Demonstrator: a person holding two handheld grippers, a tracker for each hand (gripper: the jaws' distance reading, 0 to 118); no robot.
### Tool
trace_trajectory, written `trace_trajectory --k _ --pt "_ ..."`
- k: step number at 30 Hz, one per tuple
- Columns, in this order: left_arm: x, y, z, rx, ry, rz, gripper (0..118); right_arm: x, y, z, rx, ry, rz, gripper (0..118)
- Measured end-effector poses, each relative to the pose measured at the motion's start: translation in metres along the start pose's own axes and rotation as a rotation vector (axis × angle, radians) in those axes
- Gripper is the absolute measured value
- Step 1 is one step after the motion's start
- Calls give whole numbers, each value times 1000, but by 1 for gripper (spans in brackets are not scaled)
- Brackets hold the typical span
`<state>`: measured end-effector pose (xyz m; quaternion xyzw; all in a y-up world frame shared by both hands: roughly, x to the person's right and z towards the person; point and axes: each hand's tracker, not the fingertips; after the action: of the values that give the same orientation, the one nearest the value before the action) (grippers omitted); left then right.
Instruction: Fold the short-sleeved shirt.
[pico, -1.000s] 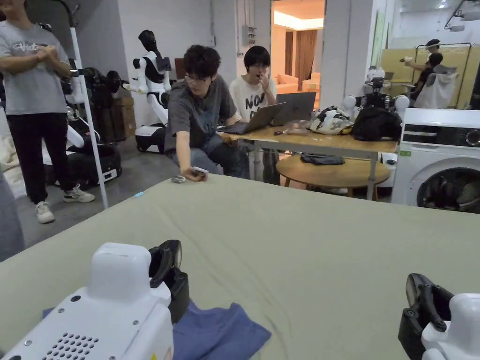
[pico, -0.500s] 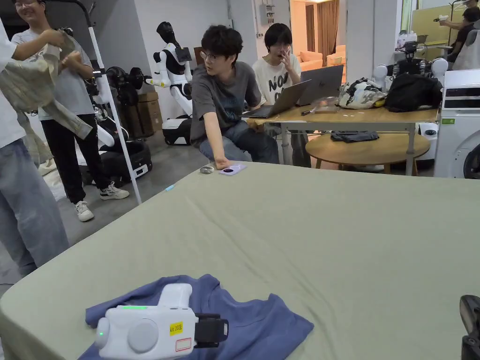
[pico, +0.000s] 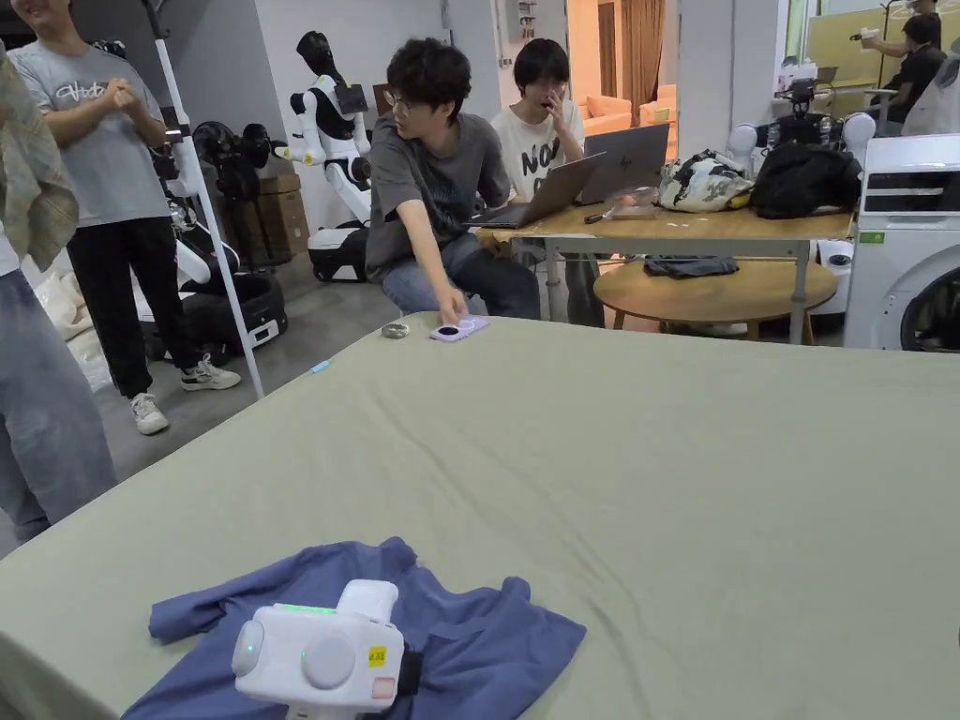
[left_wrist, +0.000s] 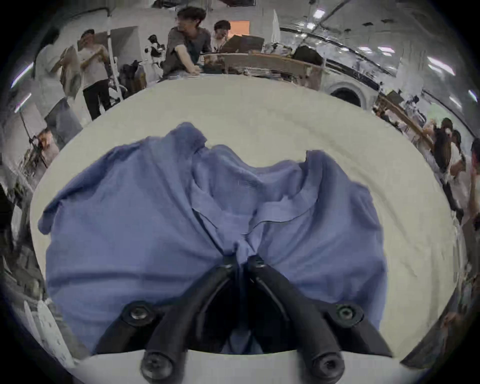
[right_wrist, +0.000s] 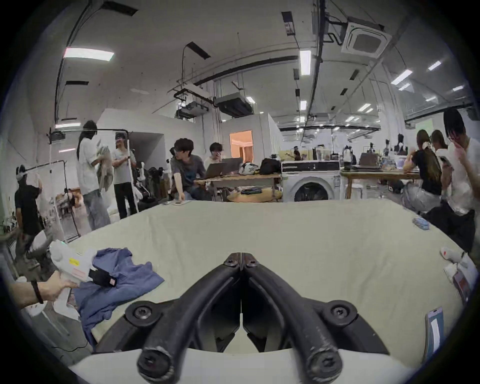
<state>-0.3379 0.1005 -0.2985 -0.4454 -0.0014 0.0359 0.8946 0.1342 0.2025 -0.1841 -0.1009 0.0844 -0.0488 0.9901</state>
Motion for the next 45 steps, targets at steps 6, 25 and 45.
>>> trace_trajectory --k 6,25,45 --pt "-48 51 99 278 -64 331 0 18 9 14 35 -13 -38 0" --pt "204 174 157 524 -123 -393 0 83 13 60 88 -165 -134 0" --pt "489 -95 67 43 -1023 -495 60 165 5 118 27 -376 -171 0"
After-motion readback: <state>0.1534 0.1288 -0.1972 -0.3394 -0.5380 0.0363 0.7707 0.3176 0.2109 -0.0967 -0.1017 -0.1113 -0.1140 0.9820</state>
